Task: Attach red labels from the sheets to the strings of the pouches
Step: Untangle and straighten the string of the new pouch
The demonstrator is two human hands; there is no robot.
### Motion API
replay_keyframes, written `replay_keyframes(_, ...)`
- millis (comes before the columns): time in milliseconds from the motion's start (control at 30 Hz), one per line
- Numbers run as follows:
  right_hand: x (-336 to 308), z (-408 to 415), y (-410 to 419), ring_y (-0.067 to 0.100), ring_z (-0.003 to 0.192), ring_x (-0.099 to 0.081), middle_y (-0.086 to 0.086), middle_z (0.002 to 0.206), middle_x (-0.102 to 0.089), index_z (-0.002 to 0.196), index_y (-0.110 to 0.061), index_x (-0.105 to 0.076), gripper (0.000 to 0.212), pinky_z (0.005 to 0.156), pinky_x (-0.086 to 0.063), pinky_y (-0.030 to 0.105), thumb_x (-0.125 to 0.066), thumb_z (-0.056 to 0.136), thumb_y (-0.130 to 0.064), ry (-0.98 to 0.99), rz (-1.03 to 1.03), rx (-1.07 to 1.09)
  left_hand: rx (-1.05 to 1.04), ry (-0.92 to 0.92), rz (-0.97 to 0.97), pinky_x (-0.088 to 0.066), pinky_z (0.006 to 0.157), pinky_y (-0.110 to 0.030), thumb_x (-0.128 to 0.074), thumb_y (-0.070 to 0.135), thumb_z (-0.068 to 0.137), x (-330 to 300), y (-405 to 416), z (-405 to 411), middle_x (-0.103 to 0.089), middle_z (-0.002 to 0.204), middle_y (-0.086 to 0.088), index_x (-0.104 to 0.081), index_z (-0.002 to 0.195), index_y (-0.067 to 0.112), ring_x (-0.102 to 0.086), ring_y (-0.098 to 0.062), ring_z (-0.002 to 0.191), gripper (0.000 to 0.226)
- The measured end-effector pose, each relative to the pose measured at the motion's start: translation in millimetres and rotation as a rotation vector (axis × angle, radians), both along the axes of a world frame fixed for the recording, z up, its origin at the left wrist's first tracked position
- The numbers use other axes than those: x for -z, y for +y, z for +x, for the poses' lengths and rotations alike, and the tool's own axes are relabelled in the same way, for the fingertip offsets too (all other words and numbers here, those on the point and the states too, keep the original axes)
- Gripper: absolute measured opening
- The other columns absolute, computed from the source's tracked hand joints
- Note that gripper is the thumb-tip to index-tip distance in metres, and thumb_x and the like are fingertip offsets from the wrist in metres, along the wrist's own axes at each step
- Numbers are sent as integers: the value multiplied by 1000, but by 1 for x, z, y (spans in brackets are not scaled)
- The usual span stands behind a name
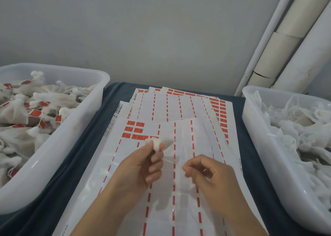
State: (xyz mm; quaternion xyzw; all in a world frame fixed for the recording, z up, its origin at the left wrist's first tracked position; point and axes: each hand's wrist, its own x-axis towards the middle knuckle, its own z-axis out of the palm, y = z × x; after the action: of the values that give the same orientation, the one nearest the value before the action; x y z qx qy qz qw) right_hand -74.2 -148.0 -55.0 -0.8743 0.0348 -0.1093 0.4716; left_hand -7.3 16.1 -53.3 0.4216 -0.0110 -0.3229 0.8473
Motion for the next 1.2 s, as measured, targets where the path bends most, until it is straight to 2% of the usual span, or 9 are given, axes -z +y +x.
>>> replay_keyframes(100,4,3,-6,-11,79,-57,-36,77,-60,72,-39,-56,8,60,-44,1,-56,74,-47,-24,-21,124,-27,-2,142,-35,38,-18,-43,34,92,3,-4,-2,-44,58,-4,-65,69,12,-37,-10,44,38)
replay_keyframes(233,4,3,-2,-13,78,-57,-31,69,-59,73,-39,-55,15,63,-39,-4,-51,67,-52,-125,18,222,96,-28,472,-34,37,-19,-35,44,95,5,-20,2,-43,45,-1,-50,55,10,-36,-10,35,54)
replay_keyframes(333,5,1,8,-14,85,-56,-35,78,-53,73,-37,-51,7,65,-36,-7,-52,76,-44,-281,-66,232,219,-171,614,-37,43,-17,-47,43,91,4,-21,-4,-47,49,4,-52,69,11,-40,-7,41,39)
replay_keyframes(433,8,1,13,-3,94,-56,-27,97,-51,86,-34,-47,4,79,-38,-3,-50,87,-32,-433,-284,163,376,-363,610,-37,52,-15,-51,34,92,1,-13,-12,-48,57,9,-53,94,15,-41,-5,50,20)
replay_keyframes(500,11,-1,17,-10,111,-48,-27,109,-54,89,-34,-47,2,91,-31,-2,-46,88,-33,-388,-205,71,467,-421,590,-36,52,-16,-49,31,93,-2,-13,-14,-47,58,8,-53,95,15,-40,-5,51,16)
replay_keyframes(667,17,-1,19,-6,96,-57,-31,94,-58,89,-35,-50,7,79,-43,3,-43,87,-36,-224,-9,42,443,-688,632,-38,54,-10,-48,26,95,2,-17,-21,-52,57,23,-51,81,31,-47,4,53,15)
replay_keyframes(767,17,1,14,1,86,-60,-25,89,-55,84,-36,-45,8,77,-45,3,-39,80,-42,-205,-28,168,385,-793,700,-44,59,-11,-53,30,92,8,-17,-19,-58,70,20,-56,93,26,-51,7,62,6)
replay_keyframes(967,10,0,13,-6,85,-56,-20,85,-57,81,-34,-45,13,72,-40,-1,-39,76,-43,-177,65,249,206,-881,733,-44,59,-11,-54,34,89,9,-21,-20,-56,70,28,-55,89,34,-52,6,63,2)
replay_keyframes(1200,2,2,4,8,76,-64,-16,89,-63,89,-29,-59,28,66,-52,14,-54,68,-47,-60,259,85,178,-907,680,-43,64,-14,-47,45,84,11,-22,-25,-57,79,15,-57,97,29,-52,2,70,23)
